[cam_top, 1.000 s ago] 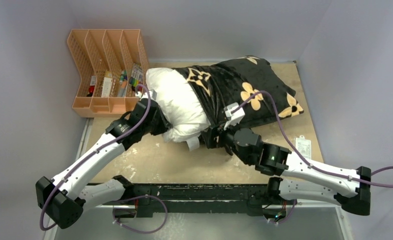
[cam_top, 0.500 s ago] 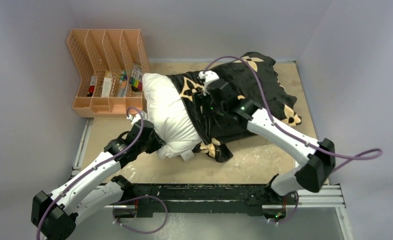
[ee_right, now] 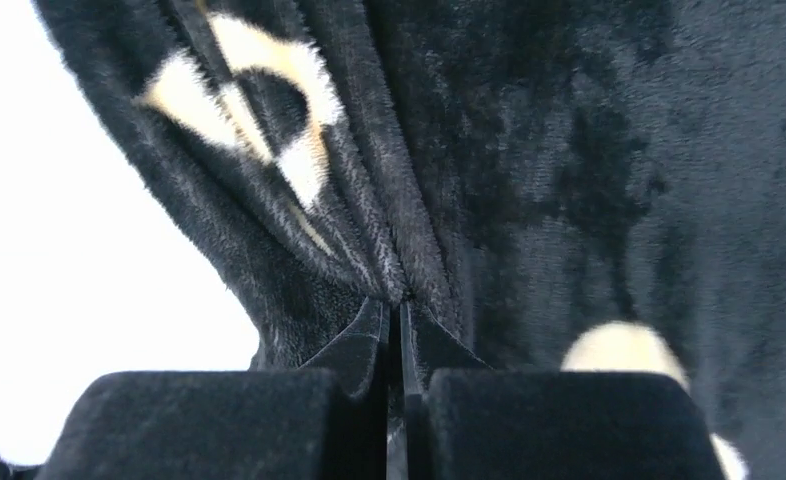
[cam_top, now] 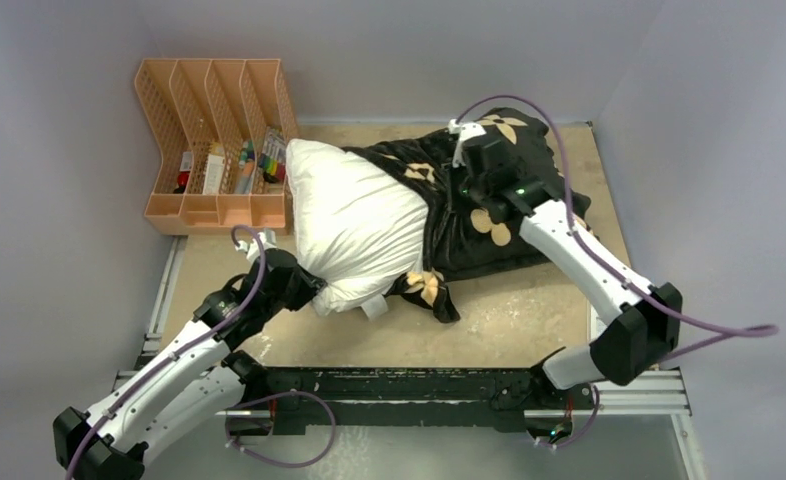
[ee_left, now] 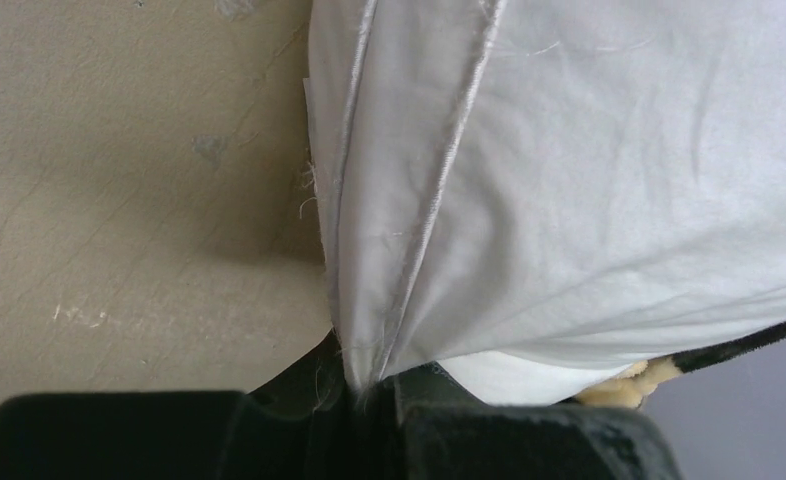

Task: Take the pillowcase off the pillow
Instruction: Remove the pillow from the pillowcase.

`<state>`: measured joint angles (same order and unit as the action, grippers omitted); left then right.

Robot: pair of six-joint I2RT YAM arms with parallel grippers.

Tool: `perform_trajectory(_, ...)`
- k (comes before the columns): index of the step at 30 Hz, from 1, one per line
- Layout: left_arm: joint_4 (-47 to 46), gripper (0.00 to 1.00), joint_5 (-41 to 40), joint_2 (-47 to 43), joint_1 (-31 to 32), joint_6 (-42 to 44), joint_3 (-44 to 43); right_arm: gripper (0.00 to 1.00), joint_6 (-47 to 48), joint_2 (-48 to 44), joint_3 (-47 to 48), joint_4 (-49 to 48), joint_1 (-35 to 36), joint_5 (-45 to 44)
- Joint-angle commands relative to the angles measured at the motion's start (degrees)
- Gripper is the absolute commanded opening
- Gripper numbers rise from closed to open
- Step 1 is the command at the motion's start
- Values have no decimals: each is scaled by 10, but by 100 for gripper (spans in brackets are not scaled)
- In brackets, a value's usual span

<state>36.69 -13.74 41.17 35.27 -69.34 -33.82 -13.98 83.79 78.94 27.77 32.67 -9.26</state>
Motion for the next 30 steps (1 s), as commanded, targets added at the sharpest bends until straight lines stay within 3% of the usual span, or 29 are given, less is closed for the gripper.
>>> perform_trajectory(1,89,0,-78,3,-8,-12,11,0,112,-43,-13,-14,-66,166)
perform_trajectory(3,68,0,-69,5,-8,2,13,6,117,-47,2,-26,-64,271)
perform_trajectory(5,53,0,-67,3,-8,22,11,26,112,-43,28,-31,-64,331)
perform_trajectory(8,61,0,-75,3,-8,44,-3,57,71,-30,77,-46,-63,283)
perform_trajectory(12,70,39,-89,-10,-8,42,-23,73,44,55,187,-17,-64,226)
perform_trajectory(15,97,55,-119,-21,-8,48,-64,80,33,172,318,50,-64,214)
perform_trajectory(18,136,68,-169,-29,-9,63,-121,78,11,268,401,89,-62,236)
perform_trajectory(21,135,73,-202,-12,-8,101,-188,69,17,319,407,104,-53,227)
perform_trajectory(22,134,74,-213,5,-9,121,-214,63,24,323,396,111,-51,225)
perform_trajectory(24,146,76,-255,67,-9,182,-281,39,35,306,347,120,-44,174)
perform_trajectory(25,161,77,-296,104,-9,217,-323,30,22,274,295,105,-32,103)
perform_trajectory(27,181,86,-383,186,-11,270,-402,11,17,161,109,-20,3,1)
perform_trajectory(28,148,88,-370,210,-22,312,-429,7,24,98,2,-105,17,-9)
perform_trajectory(30,79,89,-252,257,-74,369,-465,4,3,2,-159,-244,26,38)
